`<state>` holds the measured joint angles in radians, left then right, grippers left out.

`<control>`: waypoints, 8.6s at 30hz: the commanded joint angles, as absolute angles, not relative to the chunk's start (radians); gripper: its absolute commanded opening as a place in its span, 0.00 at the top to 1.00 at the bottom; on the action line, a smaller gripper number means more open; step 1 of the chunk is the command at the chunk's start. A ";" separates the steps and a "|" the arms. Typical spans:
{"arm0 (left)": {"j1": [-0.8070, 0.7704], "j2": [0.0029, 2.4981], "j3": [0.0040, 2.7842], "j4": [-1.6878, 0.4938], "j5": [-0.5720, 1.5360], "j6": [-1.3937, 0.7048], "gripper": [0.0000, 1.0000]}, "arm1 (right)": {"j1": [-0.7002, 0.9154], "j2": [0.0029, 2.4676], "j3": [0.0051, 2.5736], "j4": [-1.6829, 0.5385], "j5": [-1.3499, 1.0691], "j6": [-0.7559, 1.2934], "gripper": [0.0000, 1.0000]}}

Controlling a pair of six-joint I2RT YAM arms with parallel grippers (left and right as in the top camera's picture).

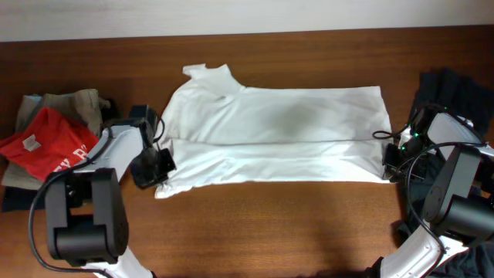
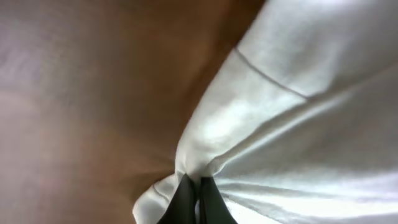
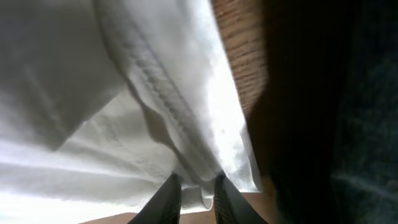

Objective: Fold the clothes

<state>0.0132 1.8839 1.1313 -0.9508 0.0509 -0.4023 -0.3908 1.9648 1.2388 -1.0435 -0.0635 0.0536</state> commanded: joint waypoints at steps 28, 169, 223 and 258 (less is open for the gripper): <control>-0.039 2.424 1.804 -0.297 0.370 -0.056 0.15 | -0.385 1.702 1.431 -1.113 -0.449 0.004 0.01; -0.092 2.045 1.644 -1.314 0.081 -0.141 0.76 | 0.487 2.148 1.680 -1.282 -0.284 -0.074 0.83; -0.117 2.278 1.998 -1.145 0.458 0.213 0.19 | 0.224 1.987 1.755 -1.312 -0.466 -0.148 0.10; 0.661 2.263 2.782 -1.688 -0.053 -0.052 0.05 | 0.023 1.987 1.755 -1.411 -0.302 -0.149 0.10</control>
<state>0.6331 2.2848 2.7613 -1.6794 -0.0418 0.0055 0.0292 2.0121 1.7466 -1.4071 -0.3107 -0.1528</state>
